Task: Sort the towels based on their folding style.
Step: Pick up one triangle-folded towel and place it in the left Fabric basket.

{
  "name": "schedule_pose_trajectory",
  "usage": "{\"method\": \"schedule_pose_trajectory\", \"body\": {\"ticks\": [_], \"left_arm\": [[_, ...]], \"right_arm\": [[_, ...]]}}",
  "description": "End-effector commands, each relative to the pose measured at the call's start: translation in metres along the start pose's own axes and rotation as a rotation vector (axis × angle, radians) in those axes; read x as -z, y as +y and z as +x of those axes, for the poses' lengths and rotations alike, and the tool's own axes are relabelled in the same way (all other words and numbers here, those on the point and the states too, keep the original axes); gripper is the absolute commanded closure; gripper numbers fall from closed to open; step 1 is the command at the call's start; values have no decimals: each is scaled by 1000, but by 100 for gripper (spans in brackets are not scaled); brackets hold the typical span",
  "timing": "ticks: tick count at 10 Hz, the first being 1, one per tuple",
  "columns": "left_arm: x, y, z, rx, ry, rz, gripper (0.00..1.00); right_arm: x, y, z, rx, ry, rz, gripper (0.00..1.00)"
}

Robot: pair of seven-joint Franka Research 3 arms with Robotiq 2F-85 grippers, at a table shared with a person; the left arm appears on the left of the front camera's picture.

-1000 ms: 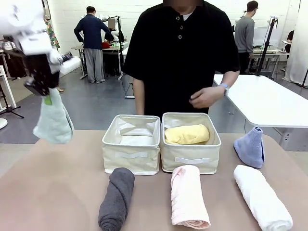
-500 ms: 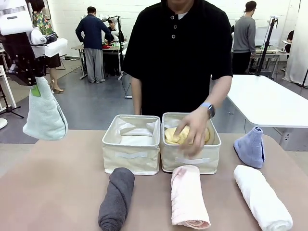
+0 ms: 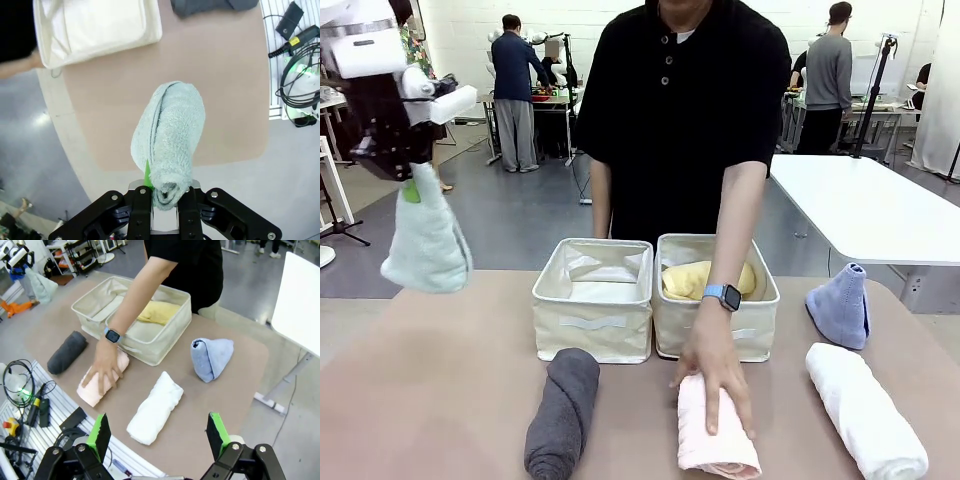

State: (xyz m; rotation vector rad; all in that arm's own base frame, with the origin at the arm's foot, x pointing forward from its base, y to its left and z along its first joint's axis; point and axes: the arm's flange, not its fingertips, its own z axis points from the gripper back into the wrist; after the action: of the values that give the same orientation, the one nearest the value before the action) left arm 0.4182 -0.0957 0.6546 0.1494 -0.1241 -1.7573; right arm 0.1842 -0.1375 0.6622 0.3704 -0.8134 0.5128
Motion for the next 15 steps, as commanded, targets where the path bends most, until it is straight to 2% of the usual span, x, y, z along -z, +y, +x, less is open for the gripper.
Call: {"method": "schedule_pose_trajectory", "body": {"ticks": [1,4,6,8,10,13,15], "left_arm": [[-31,29,54,25,22,58,84],[-50,76,144,8,44,111,84],[-37,117,190,-35,12,56,84],[-20,138,230,-102,-36,-13,84],[1,149,238,-182,-38,-45,84],[35,155,228,-189,1,-113,84],[57,153,223,-186,-34,-148,84]], "right_arm": [[1,-1,0,8,1,-12,0],[1,-1,0,8,1,-12,0],[1,-1,0,8,1,-12,0],[1,-1,0,8,1,-12,0],[1,-1,0,8,1,-12,0],[1,-1,0,8,1,-12,0],[1,-1,0,8,1,-12,0]]}}
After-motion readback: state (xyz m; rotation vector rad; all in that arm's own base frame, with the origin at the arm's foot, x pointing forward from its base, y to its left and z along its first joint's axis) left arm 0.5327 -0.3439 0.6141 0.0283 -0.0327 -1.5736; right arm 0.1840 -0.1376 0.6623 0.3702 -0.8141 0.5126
